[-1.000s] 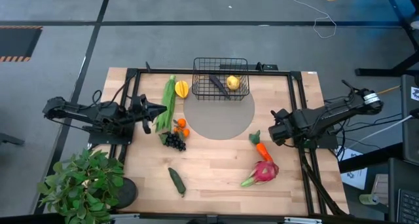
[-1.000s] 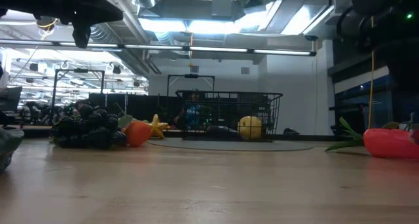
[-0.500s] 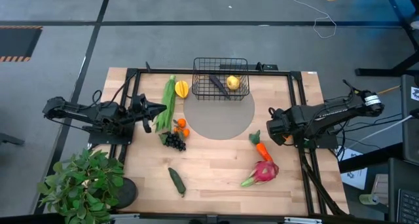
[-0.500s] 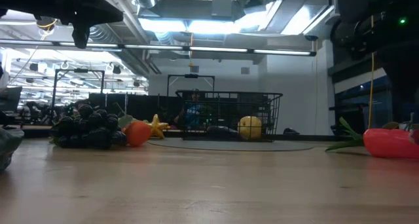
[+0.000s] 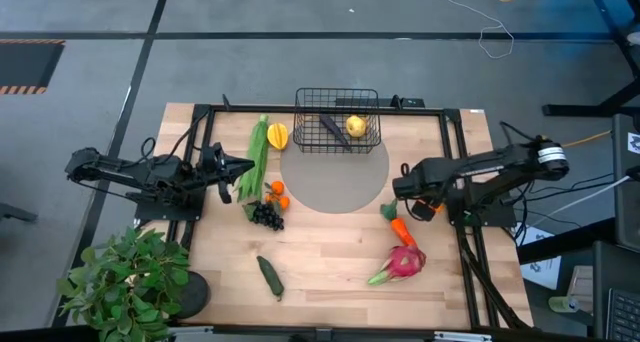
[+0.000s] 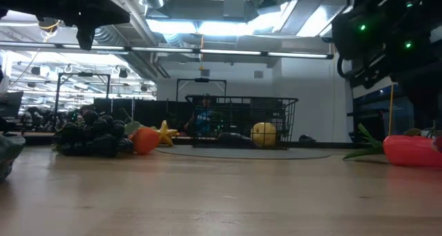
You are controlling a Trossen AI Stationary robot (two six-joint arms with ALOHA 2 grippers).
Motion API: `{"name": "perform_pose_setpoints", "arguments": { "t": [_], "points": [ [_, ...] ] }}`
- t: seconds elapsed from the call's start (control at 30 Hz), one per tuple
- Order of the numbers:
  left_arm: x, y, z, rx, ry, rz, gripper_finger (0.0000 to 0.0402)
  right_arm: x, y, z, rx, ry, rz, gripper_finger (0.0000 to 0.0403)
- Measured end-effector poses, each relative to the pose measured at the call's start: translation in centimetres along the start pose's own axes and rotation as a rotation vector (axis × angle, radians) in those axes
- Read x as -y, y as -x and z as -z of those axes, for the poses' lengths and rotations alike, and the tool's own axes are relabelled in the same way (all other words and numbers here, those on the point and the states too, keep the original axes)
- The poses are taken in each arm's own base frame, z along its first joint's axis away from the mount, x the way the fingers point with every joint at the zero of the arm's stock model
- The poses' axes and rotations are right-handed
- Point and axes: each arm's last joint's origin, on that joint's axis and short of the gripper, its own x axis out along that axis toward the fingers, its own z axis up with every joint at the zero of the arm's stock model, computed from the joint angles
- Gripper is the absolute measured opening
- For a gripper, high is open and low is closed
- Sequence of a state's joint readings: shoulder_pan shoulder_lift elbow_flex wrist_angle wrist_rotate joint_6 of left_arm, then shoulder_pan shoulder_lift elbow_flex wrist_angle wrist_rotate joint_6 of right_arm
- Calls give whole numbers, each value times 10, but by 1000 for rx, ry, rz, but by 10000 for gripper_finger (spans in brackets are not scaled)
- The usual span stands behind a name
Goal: Build produce basket
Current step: Put the right orange tangerines into the black wire basket
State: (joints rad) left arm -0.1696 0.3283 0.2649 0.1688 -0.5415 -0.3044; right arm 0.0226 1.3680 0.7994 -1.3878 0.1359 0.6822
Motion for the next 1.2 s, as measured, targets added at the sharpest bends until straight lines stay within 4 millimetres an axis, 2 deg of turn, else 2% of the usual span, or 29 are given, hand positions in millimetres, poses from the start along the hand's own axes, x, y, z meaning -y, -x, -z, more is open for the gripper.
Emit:
{"name": "perform_pose_setpoints", "arguments": {
  "t": [0.47,0.9,1.0,1.13,1.2],
  "points": [
    [0,0,0,0,-1,0,23,-12,-22,-22,-144,144,69,122],
    [0,0,0,-3,-3,-1,23,-26,-42,-36,-224,151,92,120],
    [0,0,0,-3,-3,-1,23,-28,-44,-36,-255,145,71,97],
    [0,0,0,-3,-4,-1,23,-28,-43,-36,-255,114,69,21],
    [0,0,0,-3,-4,-1,23,-28,-39,-36,-249,95,67,10]
  ]
}}
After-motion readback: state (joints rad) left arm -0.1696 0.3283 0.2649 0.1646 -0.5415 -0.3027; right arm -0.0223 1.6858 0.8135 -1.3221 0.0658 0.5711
